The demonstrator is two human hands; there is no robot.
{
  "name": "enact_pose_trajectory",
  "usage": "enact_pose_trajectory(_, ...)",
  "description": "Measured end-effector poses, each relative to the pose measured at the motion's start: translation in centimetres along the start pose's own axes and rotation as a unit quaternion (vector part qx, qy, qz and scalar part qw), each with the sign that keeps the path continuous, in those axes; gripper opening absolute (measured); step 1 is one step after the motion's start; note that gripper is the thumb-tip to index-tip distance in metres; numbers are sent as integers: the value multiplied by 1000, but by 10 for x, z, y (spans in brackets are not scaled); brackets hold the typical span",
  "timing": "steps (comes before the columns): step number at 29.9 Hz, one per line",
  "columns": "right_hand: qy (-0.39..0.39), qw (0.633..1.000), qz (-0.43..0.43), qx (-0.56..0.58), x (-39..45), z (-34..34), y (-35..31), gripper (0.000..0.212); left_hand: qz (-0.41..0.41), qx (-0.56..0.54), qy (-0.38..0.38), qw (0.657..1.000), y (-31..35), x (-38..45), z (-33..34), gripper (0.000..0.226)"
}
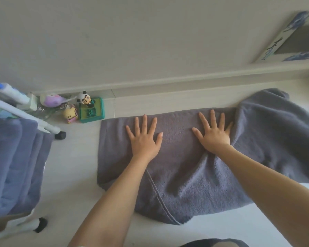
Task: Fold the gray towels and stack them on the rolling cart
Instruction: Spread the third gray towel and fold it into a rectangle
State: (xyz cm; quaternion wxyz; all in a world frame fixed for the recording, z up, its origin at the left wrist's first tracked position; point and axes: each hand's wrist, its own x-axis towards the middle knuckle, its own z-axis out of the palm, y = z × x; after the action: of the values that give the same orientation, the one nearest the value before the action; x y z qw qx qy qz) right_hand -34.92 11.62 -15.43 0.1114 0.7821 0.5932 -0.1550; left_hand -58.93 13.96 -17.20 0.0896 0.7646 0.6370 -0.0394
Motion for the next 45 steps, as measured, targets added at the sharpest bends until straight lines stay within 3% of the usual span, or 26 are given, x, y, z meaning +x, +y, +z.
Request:
enact_pose_trajectory(4, -27, 1000, -14, 6, 4, -6, -7, 70, 17, 11, -12, 1000, -14, 6, -1, 62)
enact_pose_trajectory(7, 49, 993, -103, 19, -21, -2, -17, 65, 0, 10, -30, 1000, -26, 5, -5, 59)
enact_pose_trajectory(9, 107, 978, -174, 50, -49, 6, -25, 65, 7, -40, 24, 999, -27, -10, -11, 51)
enact_pose_trajectory(12, 145, 957, -241, 76, -90, 22, -35, 59, 98, -146, 151, 973, -26, -54, -12, 36)
enact_pose_trajectory(16, 111, 959, -249, 81, -124, 39, -29, 59, 167, -157, 166, 959, -32, -115, 1, 33)
enact_pose_trajectory(19, 27, 964, -259, 54, -134, 52, -24, 76, 165, -147, 179, 959, -41, -136, 16, 39)
enact_pose_trajectory(23, -25, 974, -223, 14, -136, 47, -30, 98, 162, -107, 226, 955, -55, -156, 9, 44)
enact_pose_trajectory(29, -50, 979, -189, -55, -154, 36, -47, 56, 43, -19, 289, 956, -73, -214, -8, 47)
enact_pose_trajectory(33, -43, 981, -186, -39, -169, 41, -55, 58, -52, 4, 235, 971, -81, -252, 2, 52)
enact_pose_trajectory(37, -44, 982, -184, -24, -170, 43, -55, 58, -174, 22, 81, 981, -82, -282, 13, 62)
enact_pose_trajectory(38, -38, 981, -191, -22, -172, 43, -56, 57, -192, 15, 79, 978, -82, -289, 14, 59)
enact_pose_trajectory(43, 45, 977, -207, -6, -191, 55, -50, 58, -124, -64, 178, 974, -70, -282, 13, 38)
enact_pose_trajectory(45, 57, 987, -150, 13, -201, 63, -42, 63, -94, -102, 157, 978, -60, -269, 17, 33)
